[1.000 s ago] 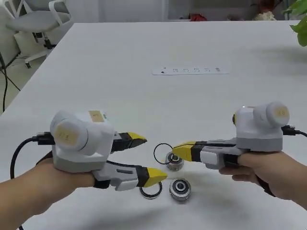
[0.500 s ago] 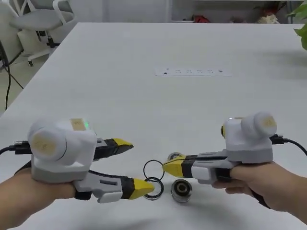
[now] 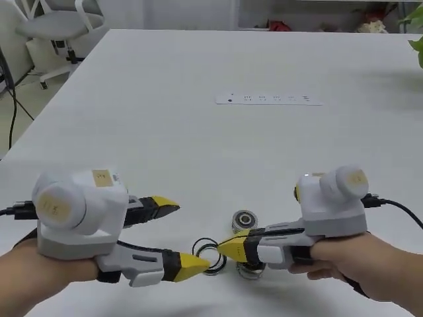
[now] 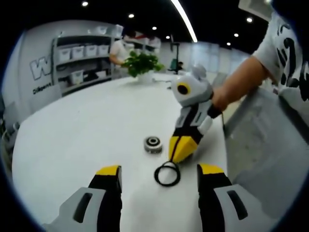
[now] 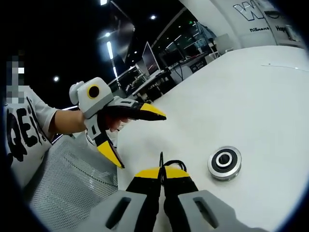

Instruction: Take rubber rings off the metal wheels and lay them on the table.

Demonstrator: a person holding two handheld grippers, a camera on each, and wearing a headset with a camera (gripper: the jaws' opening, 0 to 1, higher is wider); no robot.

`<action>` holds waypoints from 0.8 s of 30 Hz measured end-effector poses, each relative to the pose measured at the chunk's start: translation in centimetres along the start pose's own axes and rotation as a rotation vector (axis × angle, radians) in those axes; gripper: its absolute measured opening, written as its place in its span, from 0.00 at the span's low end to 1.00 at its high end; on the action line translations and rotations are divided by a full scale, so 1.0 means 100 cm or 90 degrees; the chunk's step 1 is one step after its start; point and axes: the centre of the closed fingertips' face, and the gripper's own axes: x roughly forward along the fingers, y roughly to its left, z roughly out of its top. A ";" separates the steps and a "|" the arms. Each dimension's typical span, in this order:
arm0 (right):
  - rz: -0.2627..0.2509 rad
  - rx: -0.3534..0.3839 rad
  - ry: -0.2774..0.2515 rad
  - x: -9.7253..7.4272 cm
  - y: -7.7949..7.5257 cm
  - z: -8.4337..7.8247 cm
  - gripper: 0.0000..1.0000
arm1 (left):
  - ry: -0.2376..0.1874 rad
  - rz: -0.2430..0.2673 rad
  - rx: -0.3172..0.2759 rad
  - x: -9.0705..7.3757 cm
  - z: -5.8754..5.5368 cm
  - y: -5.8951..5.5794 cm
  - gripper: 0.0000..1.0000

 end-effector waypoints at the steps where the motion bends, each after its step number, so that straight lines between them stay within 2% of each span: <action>1: -0.001 -0.001 0.004 0.001 0.000 -0.001 0.00 | 0.001 0.000 0.000 0.000 -0.001 -0.001 0.64; 7: -0.021 -0.025 0.018 0.000 -0.005 -0.004 0.02 | 0.007 0.000 0.000 0.000 -0.004 0.000 0.64; 12: -0.033 -0.043 0.021 -0.002 -0.006 -0.003 0.10 | 0.012 -0.001 0.003 0.000 -0.006 0.000 0.64; 16: -0.036 -0.050 0.021 -0.005 -0.006 -0.002 0.13 | 0.011 -0.001 0.003 0.000 -0.005 -0.001 0.64; 24: -0.053 -0.066 -0.001 -0.020 -0.006 0.011 0.20 | 0.010 0.001 0.008 -0.002 -0.001 -0.002 0.64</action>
